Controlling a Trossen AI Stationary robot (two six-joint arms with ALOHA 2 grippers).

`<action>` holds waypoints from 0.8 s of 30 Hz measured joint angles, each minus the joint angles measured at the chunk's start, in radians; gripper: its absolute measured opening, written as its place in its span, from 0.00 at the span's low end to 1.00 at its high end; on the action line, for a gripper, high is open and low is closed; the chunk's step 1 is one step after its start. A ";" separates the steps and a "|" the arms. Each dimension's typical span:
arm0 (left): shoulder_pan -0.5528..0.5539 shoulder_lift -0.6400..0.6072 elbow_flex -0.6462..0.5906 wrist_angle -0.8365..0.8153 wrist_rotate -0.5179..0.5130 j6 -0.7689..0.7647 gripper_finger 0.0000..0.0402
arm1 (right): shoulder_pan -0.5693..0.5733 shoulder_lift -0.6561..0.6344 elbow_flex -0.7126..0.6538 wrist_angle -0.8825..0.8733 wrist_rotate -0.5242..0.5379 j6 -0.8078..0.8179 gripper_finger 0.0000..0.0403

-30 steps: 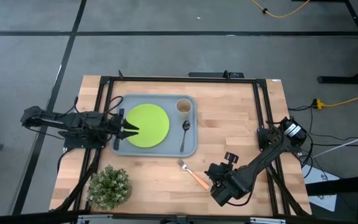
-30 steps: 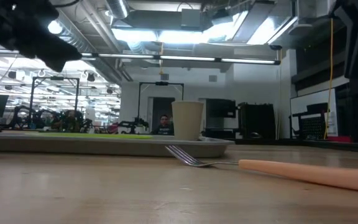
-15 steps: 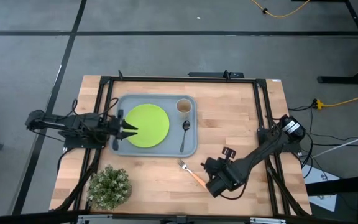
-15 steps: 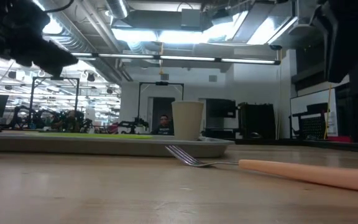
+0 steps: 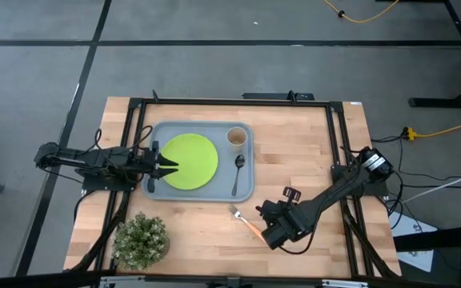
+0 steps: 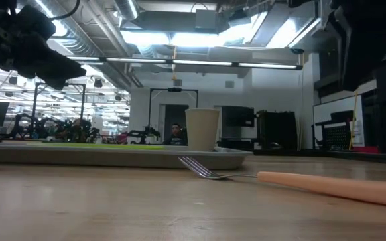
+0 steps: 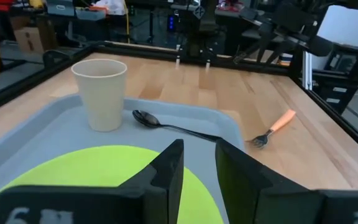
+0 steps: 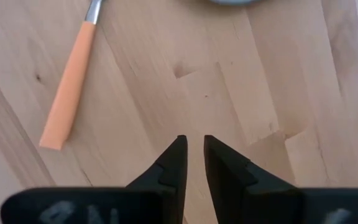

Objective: Pick and place plate/cup/fork/spoon on tray
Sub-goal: Put the orange fork on the gray tray to the right of the green plate

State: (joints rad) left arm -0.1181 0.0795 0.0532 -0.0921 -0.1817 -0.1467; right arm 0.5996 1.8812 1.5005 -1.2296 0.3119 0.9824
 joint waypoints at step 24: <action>0.000 -0.049 -0.046 0.115 0.097 -0.002 0.22 | -0.002 0.000 0.000 0.018 0.009 0.003 0.15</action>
State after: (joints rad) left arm -0.1181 0.0310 0.0071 0.0228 -0.0851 -0.1482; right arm 0.5980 1.8812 1.5005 -1.2114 0.3210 0.9852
